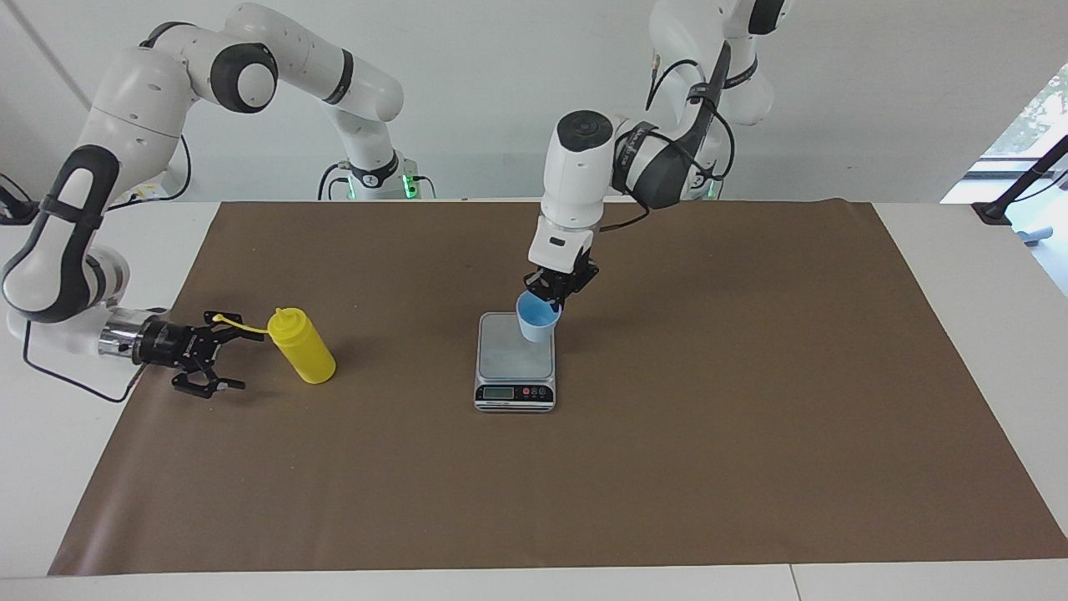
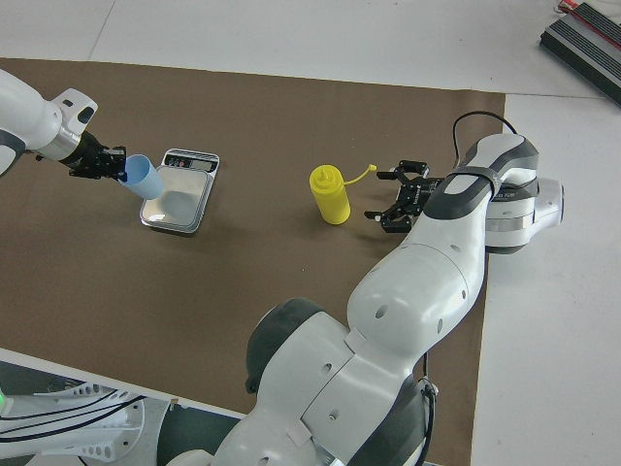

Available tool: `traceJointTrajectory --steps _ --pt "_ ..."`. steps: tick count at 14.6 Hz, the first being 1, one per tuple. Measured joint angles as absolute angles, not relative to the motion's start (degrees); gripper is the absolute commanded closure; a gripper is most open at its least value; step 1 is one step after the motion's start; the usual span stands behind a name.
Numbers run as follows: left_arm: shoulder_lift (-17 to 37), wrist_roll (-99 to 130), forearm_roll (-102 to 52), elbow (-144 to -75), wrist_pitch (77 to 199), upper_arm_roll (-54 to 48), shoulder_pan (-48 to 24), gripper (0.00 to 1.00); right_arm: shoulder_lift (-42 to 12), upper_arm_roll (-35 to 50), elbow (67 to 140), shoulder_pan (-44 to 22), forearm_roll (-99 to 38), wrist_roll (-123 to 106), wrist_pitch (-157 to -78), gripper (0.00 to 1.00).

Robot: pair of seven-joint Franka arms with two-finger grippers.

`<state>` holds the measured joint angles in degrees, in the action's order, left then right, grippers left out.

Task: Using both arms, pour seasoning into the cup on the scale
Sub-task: 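Set the blue cup on the scale while the right gripper grasps the bottle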

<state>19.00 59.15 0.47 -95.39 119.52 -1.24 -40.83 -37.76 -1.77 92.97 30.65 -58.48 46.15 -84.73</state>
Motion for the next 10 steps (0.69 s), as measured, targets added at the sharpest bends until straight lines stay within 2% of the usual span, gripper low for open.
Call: traceJointTrajectory --steps 3,9,10 --pt "22.7 59.8 0.6 -93.2 120.1 -1.2 -41.8 1.00 -34.5 -1.8 97.8 28.7 -59.3 45.9 -86.8 0.00" --pt "23.1 59.8 1.8 -92.6 121.9 -1.2 -41.8 1.00 -33.0 -1.7 102.5 26.9 -59.6 42.4 -90.0 0.00" --pt "23.1 59.8 1.8 -92.6 122.0 -1.2 -41.8 0.92 -32.9 -1.7 102.8 26.6 -59.7 42.2 -90.1 0.00"
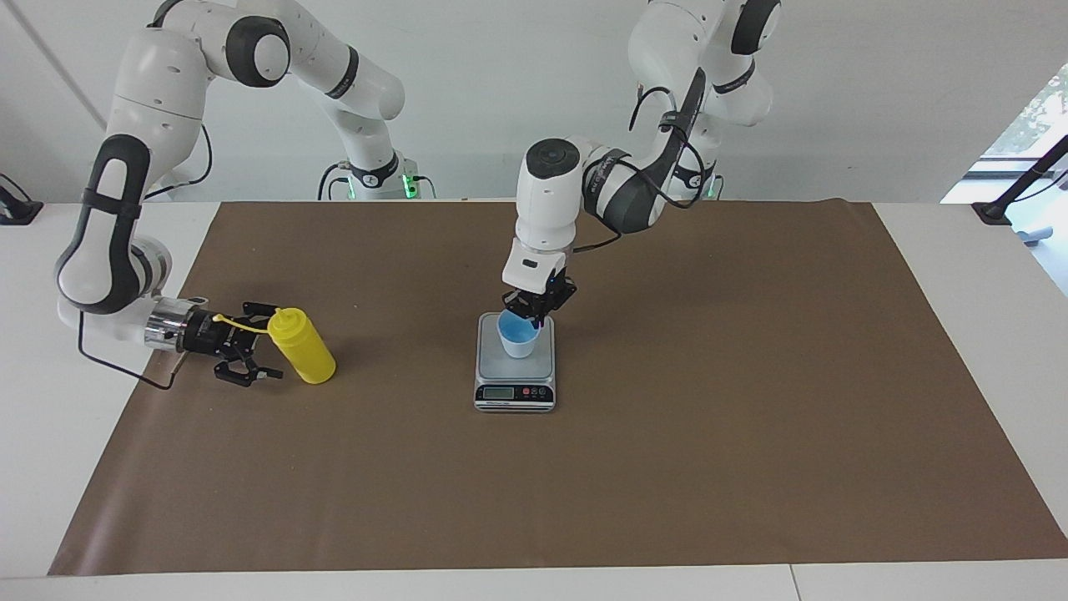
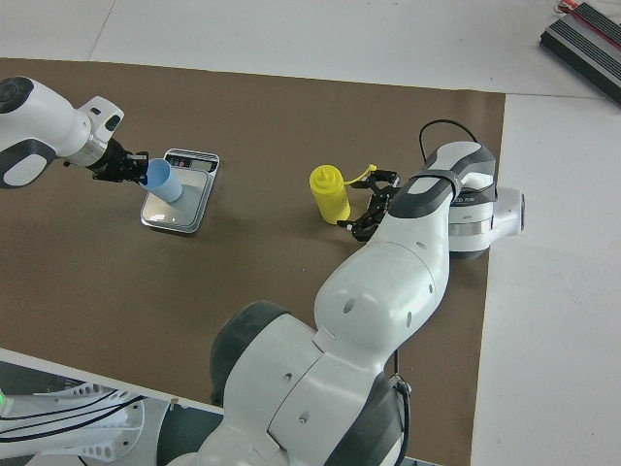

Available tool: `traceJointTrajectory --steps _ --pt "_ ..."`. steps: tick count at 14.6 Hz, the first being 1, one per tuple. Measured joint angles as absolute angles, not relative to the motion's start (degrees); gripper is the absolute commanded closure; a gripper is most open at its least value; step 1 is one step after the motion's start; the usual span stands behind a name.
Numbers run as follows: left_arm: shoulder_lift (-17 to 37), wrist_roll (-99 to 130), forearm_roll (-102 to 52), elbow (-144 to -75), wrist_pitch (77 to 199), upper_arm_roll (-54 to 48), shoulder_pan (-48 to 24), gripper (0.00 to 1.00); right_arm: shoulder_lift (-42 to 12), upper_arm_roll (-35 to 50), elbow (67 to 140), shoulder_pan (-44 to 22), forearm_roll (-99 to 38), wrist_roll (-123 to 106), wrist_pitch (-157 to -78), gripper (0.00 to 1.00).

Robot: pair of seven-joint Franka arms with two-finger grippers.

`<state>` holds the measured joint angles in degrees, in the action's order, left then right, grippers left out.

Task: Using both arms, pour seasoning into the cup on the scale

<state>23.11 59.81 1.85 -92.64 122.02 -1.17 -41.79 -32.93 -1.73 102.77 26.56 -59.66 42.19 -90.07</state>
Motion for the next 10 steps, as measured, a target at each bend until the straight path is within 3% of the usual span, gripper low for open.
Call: traceJointTrajectory --steps 1,2,10 --pt "23.1 59.8 1.9 -92.6 122.4 -1.2 -41.8 0.38 -32.9 -1.7 102.9 26.2 -59.7 42.2 -90.3 0.00" --pt "23.2 59.8 1.9 -92.6 122.6 -1.2 -41.8 0.00 -32.8 -1.7 103.0 25.9 -59.7 42.2 -90.8 0.00" --pt "20.4 57.4 2.9 -94.2 122.7 -0.4 -41.6 0.00 -32.6 -1.4 105.2 23.9 -62.0 40.7 -93.2 0.00"
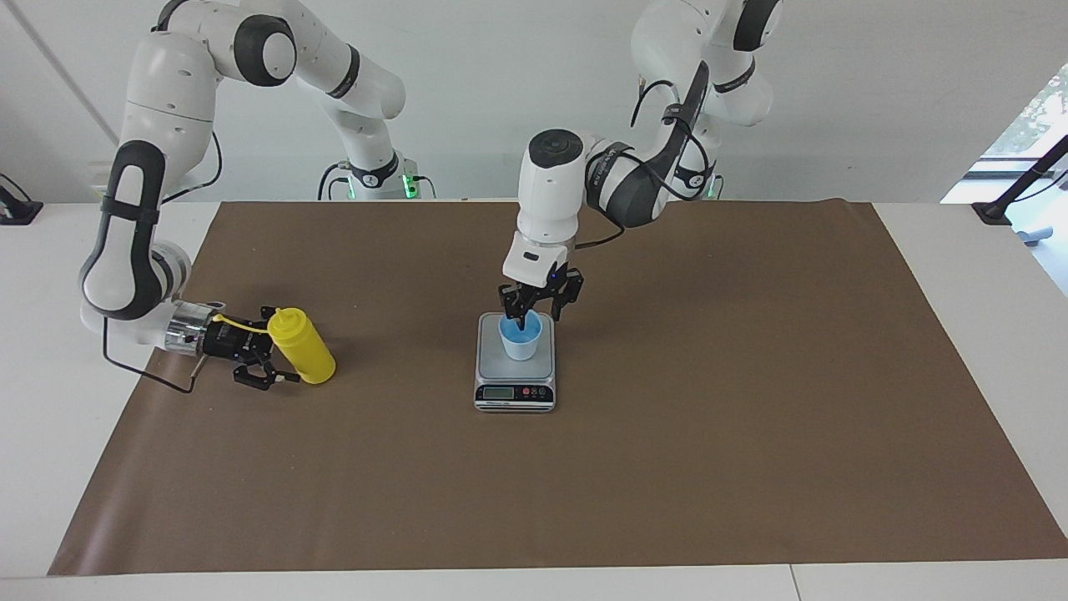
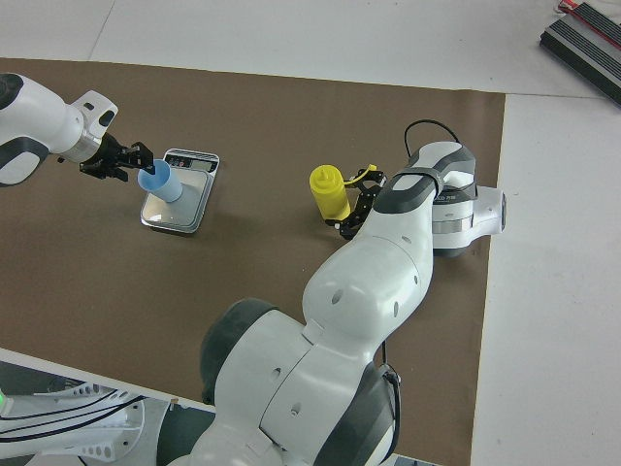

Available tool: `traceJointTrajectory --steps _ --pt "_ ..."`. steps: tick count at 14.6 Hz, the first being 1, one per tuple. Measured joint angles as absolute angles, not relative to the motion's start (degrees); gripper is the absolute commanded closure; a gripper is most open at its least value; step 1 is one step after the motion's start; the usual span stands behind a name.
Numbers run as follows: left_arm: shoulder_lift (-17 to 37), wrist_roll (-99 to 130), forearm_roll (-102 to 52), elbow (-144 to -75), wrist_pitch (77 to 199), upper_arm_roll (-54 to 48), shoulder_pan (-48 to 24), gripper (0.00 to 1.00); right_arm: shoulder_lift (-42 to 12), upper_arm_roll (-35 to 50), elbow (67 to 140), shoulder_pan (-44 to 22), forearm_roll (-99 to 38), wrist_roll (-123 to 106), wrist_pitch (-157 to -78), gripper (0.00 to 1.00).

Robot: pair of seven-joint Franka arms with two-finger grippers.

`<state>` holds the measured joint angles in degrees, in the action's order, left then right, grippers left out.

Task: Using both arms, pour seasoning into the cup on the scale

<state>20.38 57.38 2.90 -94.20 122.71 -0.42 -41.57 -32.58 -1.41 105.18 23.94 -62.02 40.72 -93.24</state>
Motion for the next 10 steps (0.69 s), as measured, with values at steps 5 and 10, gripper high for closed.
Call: traceJointTrajectory --steps 5,10 --pt "12.1 44.3 3.0 -101.7 120.9 0.6 -33.1 0.00 -31.9 -1.4 105.5 23.6 -62.1 40.7 -93.4 0.17" --pt "6.5 29.3 3.0 -102.6 113.5 0.8 -23.4 0.00 -31.8 -1.3 105.9 23.4 -63.9 40.7 -93.9 1.00"
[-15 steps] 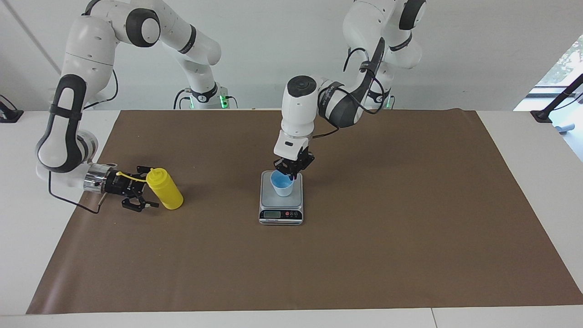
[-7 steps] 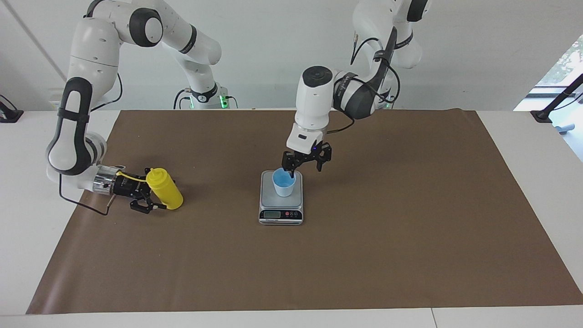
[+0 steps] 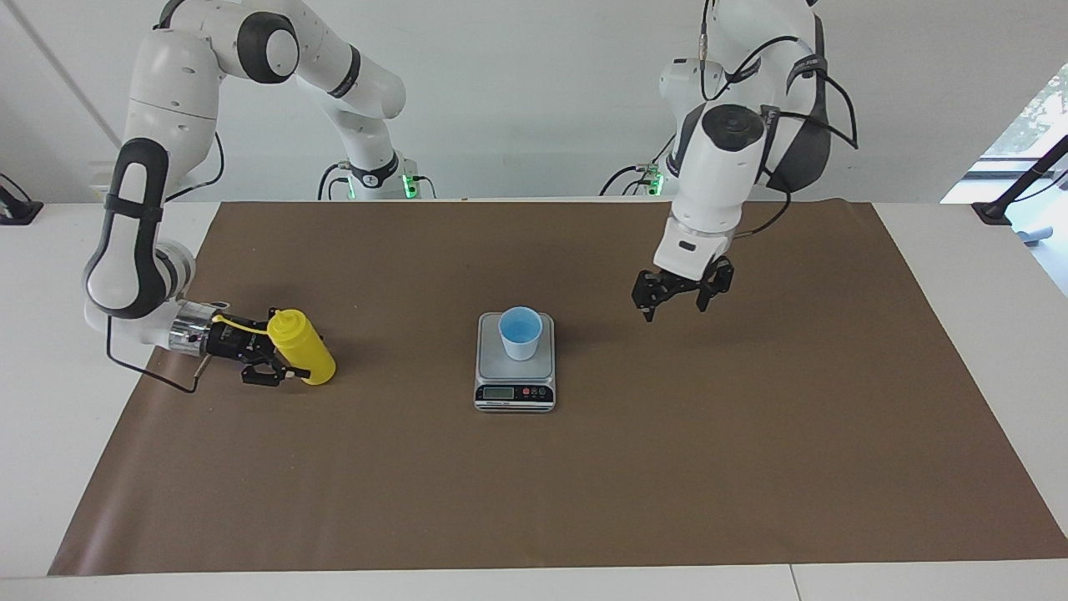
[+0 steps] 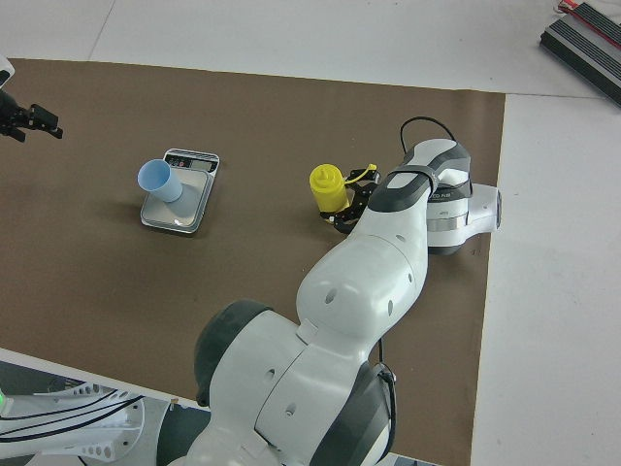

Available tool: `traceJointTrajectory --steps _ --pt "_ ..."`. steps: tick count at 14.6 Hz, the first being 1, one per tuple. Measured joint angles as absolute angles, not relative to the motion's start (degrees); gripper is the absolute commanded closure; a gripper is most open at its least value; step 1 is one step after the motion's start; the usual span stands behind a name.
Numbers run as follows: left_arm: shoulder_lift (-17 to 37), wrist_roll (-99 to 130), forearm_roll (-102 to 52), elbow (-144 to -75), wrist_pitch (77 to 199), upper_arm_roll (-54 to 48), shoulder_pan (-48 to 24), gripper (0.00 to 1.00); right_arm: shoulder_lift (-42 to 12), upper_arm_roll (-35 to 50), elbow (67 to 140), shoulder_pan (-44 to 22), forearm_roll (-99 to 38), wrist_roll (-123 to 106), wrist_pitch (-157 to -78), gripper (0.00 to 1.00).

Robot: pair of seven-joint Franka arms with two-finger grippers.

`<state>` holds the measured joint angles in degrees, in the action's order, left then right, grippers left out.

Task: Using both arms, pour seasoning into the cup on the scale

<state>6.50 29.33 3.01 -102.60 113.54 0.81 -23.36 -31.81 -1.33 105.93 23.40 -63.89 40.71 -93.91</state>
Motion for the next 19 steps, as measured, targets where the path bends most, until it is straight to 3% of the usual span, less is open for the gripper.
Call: traceJointTrajectory --steps 5,10,16,19 --pt "0.8 14.8 1.5 -102.6 106.8 1.0 -14.1 0.00 -30.4 -1.2 106.1 20.7 -64.5 39.6 -98.8 1.00" --pt "-1.1 5.4 1.1 -100.8 100.9 1.2 -7.3 0.00 -26.9 -1.3 106.1 17.3 -64.3 40.4 -101.7 1.00" --pt "-1.2 -0.4 -1.2 -94.4 93.0 1.2 -2.2 0.00 -18.8 -1.2 106.0 3.8 -52.4 61.5 -117.2 1.00" --pt "-1.2 -0.7 -1.2 -92.3 89.8 1.2 -2.1 0.00 -17.0 -1.2 106.1 -1.3 -45.6 70.0 -121.1 1.00"
